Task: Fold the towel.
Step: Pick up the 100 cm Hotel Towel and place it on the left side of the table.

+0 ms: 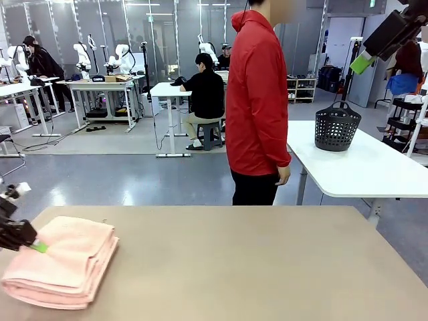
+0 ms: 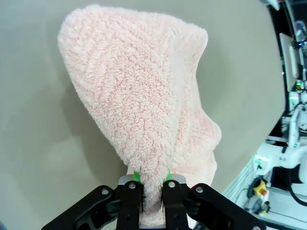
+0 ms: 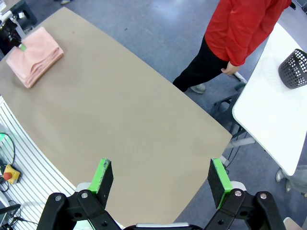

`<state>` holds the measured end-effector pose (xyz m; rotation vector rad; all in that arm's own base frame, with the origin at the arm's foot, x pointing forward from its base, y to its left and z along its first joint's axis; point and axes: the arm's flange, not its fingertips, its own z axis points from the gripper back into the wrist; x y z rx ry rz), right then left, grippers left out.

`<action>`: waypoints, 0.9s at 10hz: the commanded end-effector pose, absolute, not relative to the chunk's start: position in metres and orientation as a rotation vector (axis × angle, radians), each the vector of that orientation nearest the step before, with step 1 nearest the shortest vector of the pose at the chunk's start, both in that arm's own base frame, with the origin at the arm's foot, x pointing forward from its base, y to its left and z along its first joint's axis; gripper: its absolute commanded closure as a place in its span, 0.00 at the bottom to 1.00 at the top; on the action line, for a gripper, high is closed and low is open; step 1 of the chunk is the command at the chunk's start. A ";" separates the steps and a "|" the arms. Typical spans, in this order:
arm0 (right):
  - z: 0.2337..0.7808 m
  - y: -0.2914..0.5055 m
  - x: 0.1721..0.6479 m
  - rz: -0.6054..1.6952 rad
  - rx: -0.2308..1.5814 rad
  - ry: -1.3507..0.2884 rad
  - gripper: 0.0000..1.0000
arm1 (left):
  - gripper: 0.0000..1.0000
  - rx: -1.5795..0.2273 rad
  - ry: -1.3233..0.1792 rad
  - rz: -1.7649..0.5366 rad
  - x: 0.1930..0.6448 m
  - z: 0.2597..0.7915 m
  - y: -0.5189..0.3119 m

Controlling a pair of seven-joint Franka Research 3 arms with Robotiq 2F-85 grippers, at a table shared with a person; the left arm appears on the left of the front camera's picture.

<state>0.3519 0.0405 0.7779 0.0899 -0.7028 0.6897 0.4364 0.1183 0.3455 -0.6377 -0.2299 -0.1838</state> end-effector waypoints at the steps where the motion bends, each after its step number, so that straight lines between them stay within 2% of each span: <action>1: 0.778 0.039 0.352 0.701 0.082 -0.703 0.00 | 1.00 -0.661 -0.216 -0.208 0.453 0.344 0.158; 5: 0.778 0.039 0.352 0.701 0.082 -0.703 0.00 | 1.00 -0.661 -0.215 -0.223 0.457 0.335 0.204; 7: 0.778 0.039 0.352 0.701 0.082 -0.703 0.00 | 0.34 -0.653 -0.207 -0.215 0.456 0.330 0.205; 9: 0.778 0.039 0.352 0.701 0.082 -0.703 0.00 | 0.00 -0.625 -0.219 -0.201 0.450 0.334 0.205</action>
